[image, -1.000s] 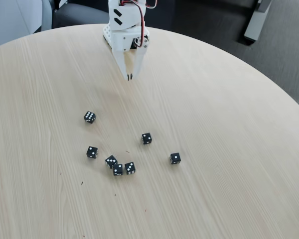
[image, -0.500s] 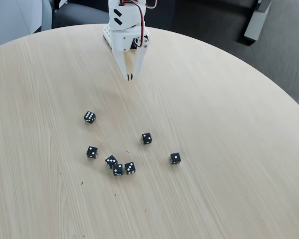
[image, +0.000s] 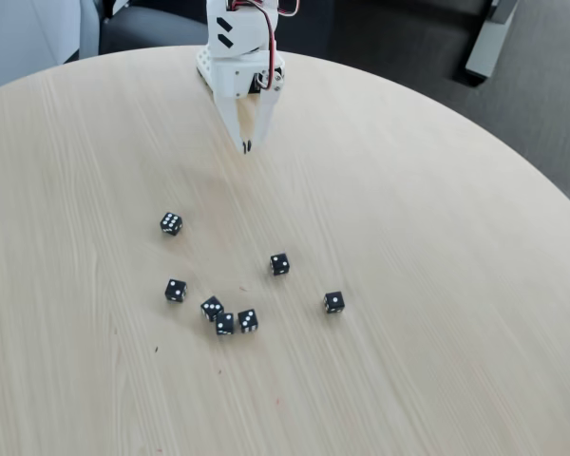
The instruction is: Pick up the dice with number 6
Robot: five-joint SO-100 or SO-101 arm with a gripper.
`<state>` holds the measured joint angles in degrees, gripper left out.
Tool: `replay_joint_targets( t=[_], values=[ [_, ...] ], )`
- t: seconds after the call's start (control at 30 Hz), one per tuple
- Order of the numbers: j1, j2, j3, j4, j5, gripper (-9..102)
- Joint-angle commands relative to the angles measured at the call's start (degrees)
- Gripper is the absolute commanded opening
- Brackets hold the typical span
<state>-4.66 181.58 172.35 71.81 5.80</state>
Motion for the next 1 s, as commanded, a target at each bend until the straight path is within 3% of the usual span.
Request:
replay_joint_targets(
  t=[0.0, 0.53, 0.97],
  values=[
    [-0.3, 0.4, -0.1, -0.4, 1.7, 0],
    [0.3, -1.5, -6.9, -0.4, 2.8, 0],
    [-0.4, -35.2, -31.8, -0.4, 8.3, 4]
  ],
)
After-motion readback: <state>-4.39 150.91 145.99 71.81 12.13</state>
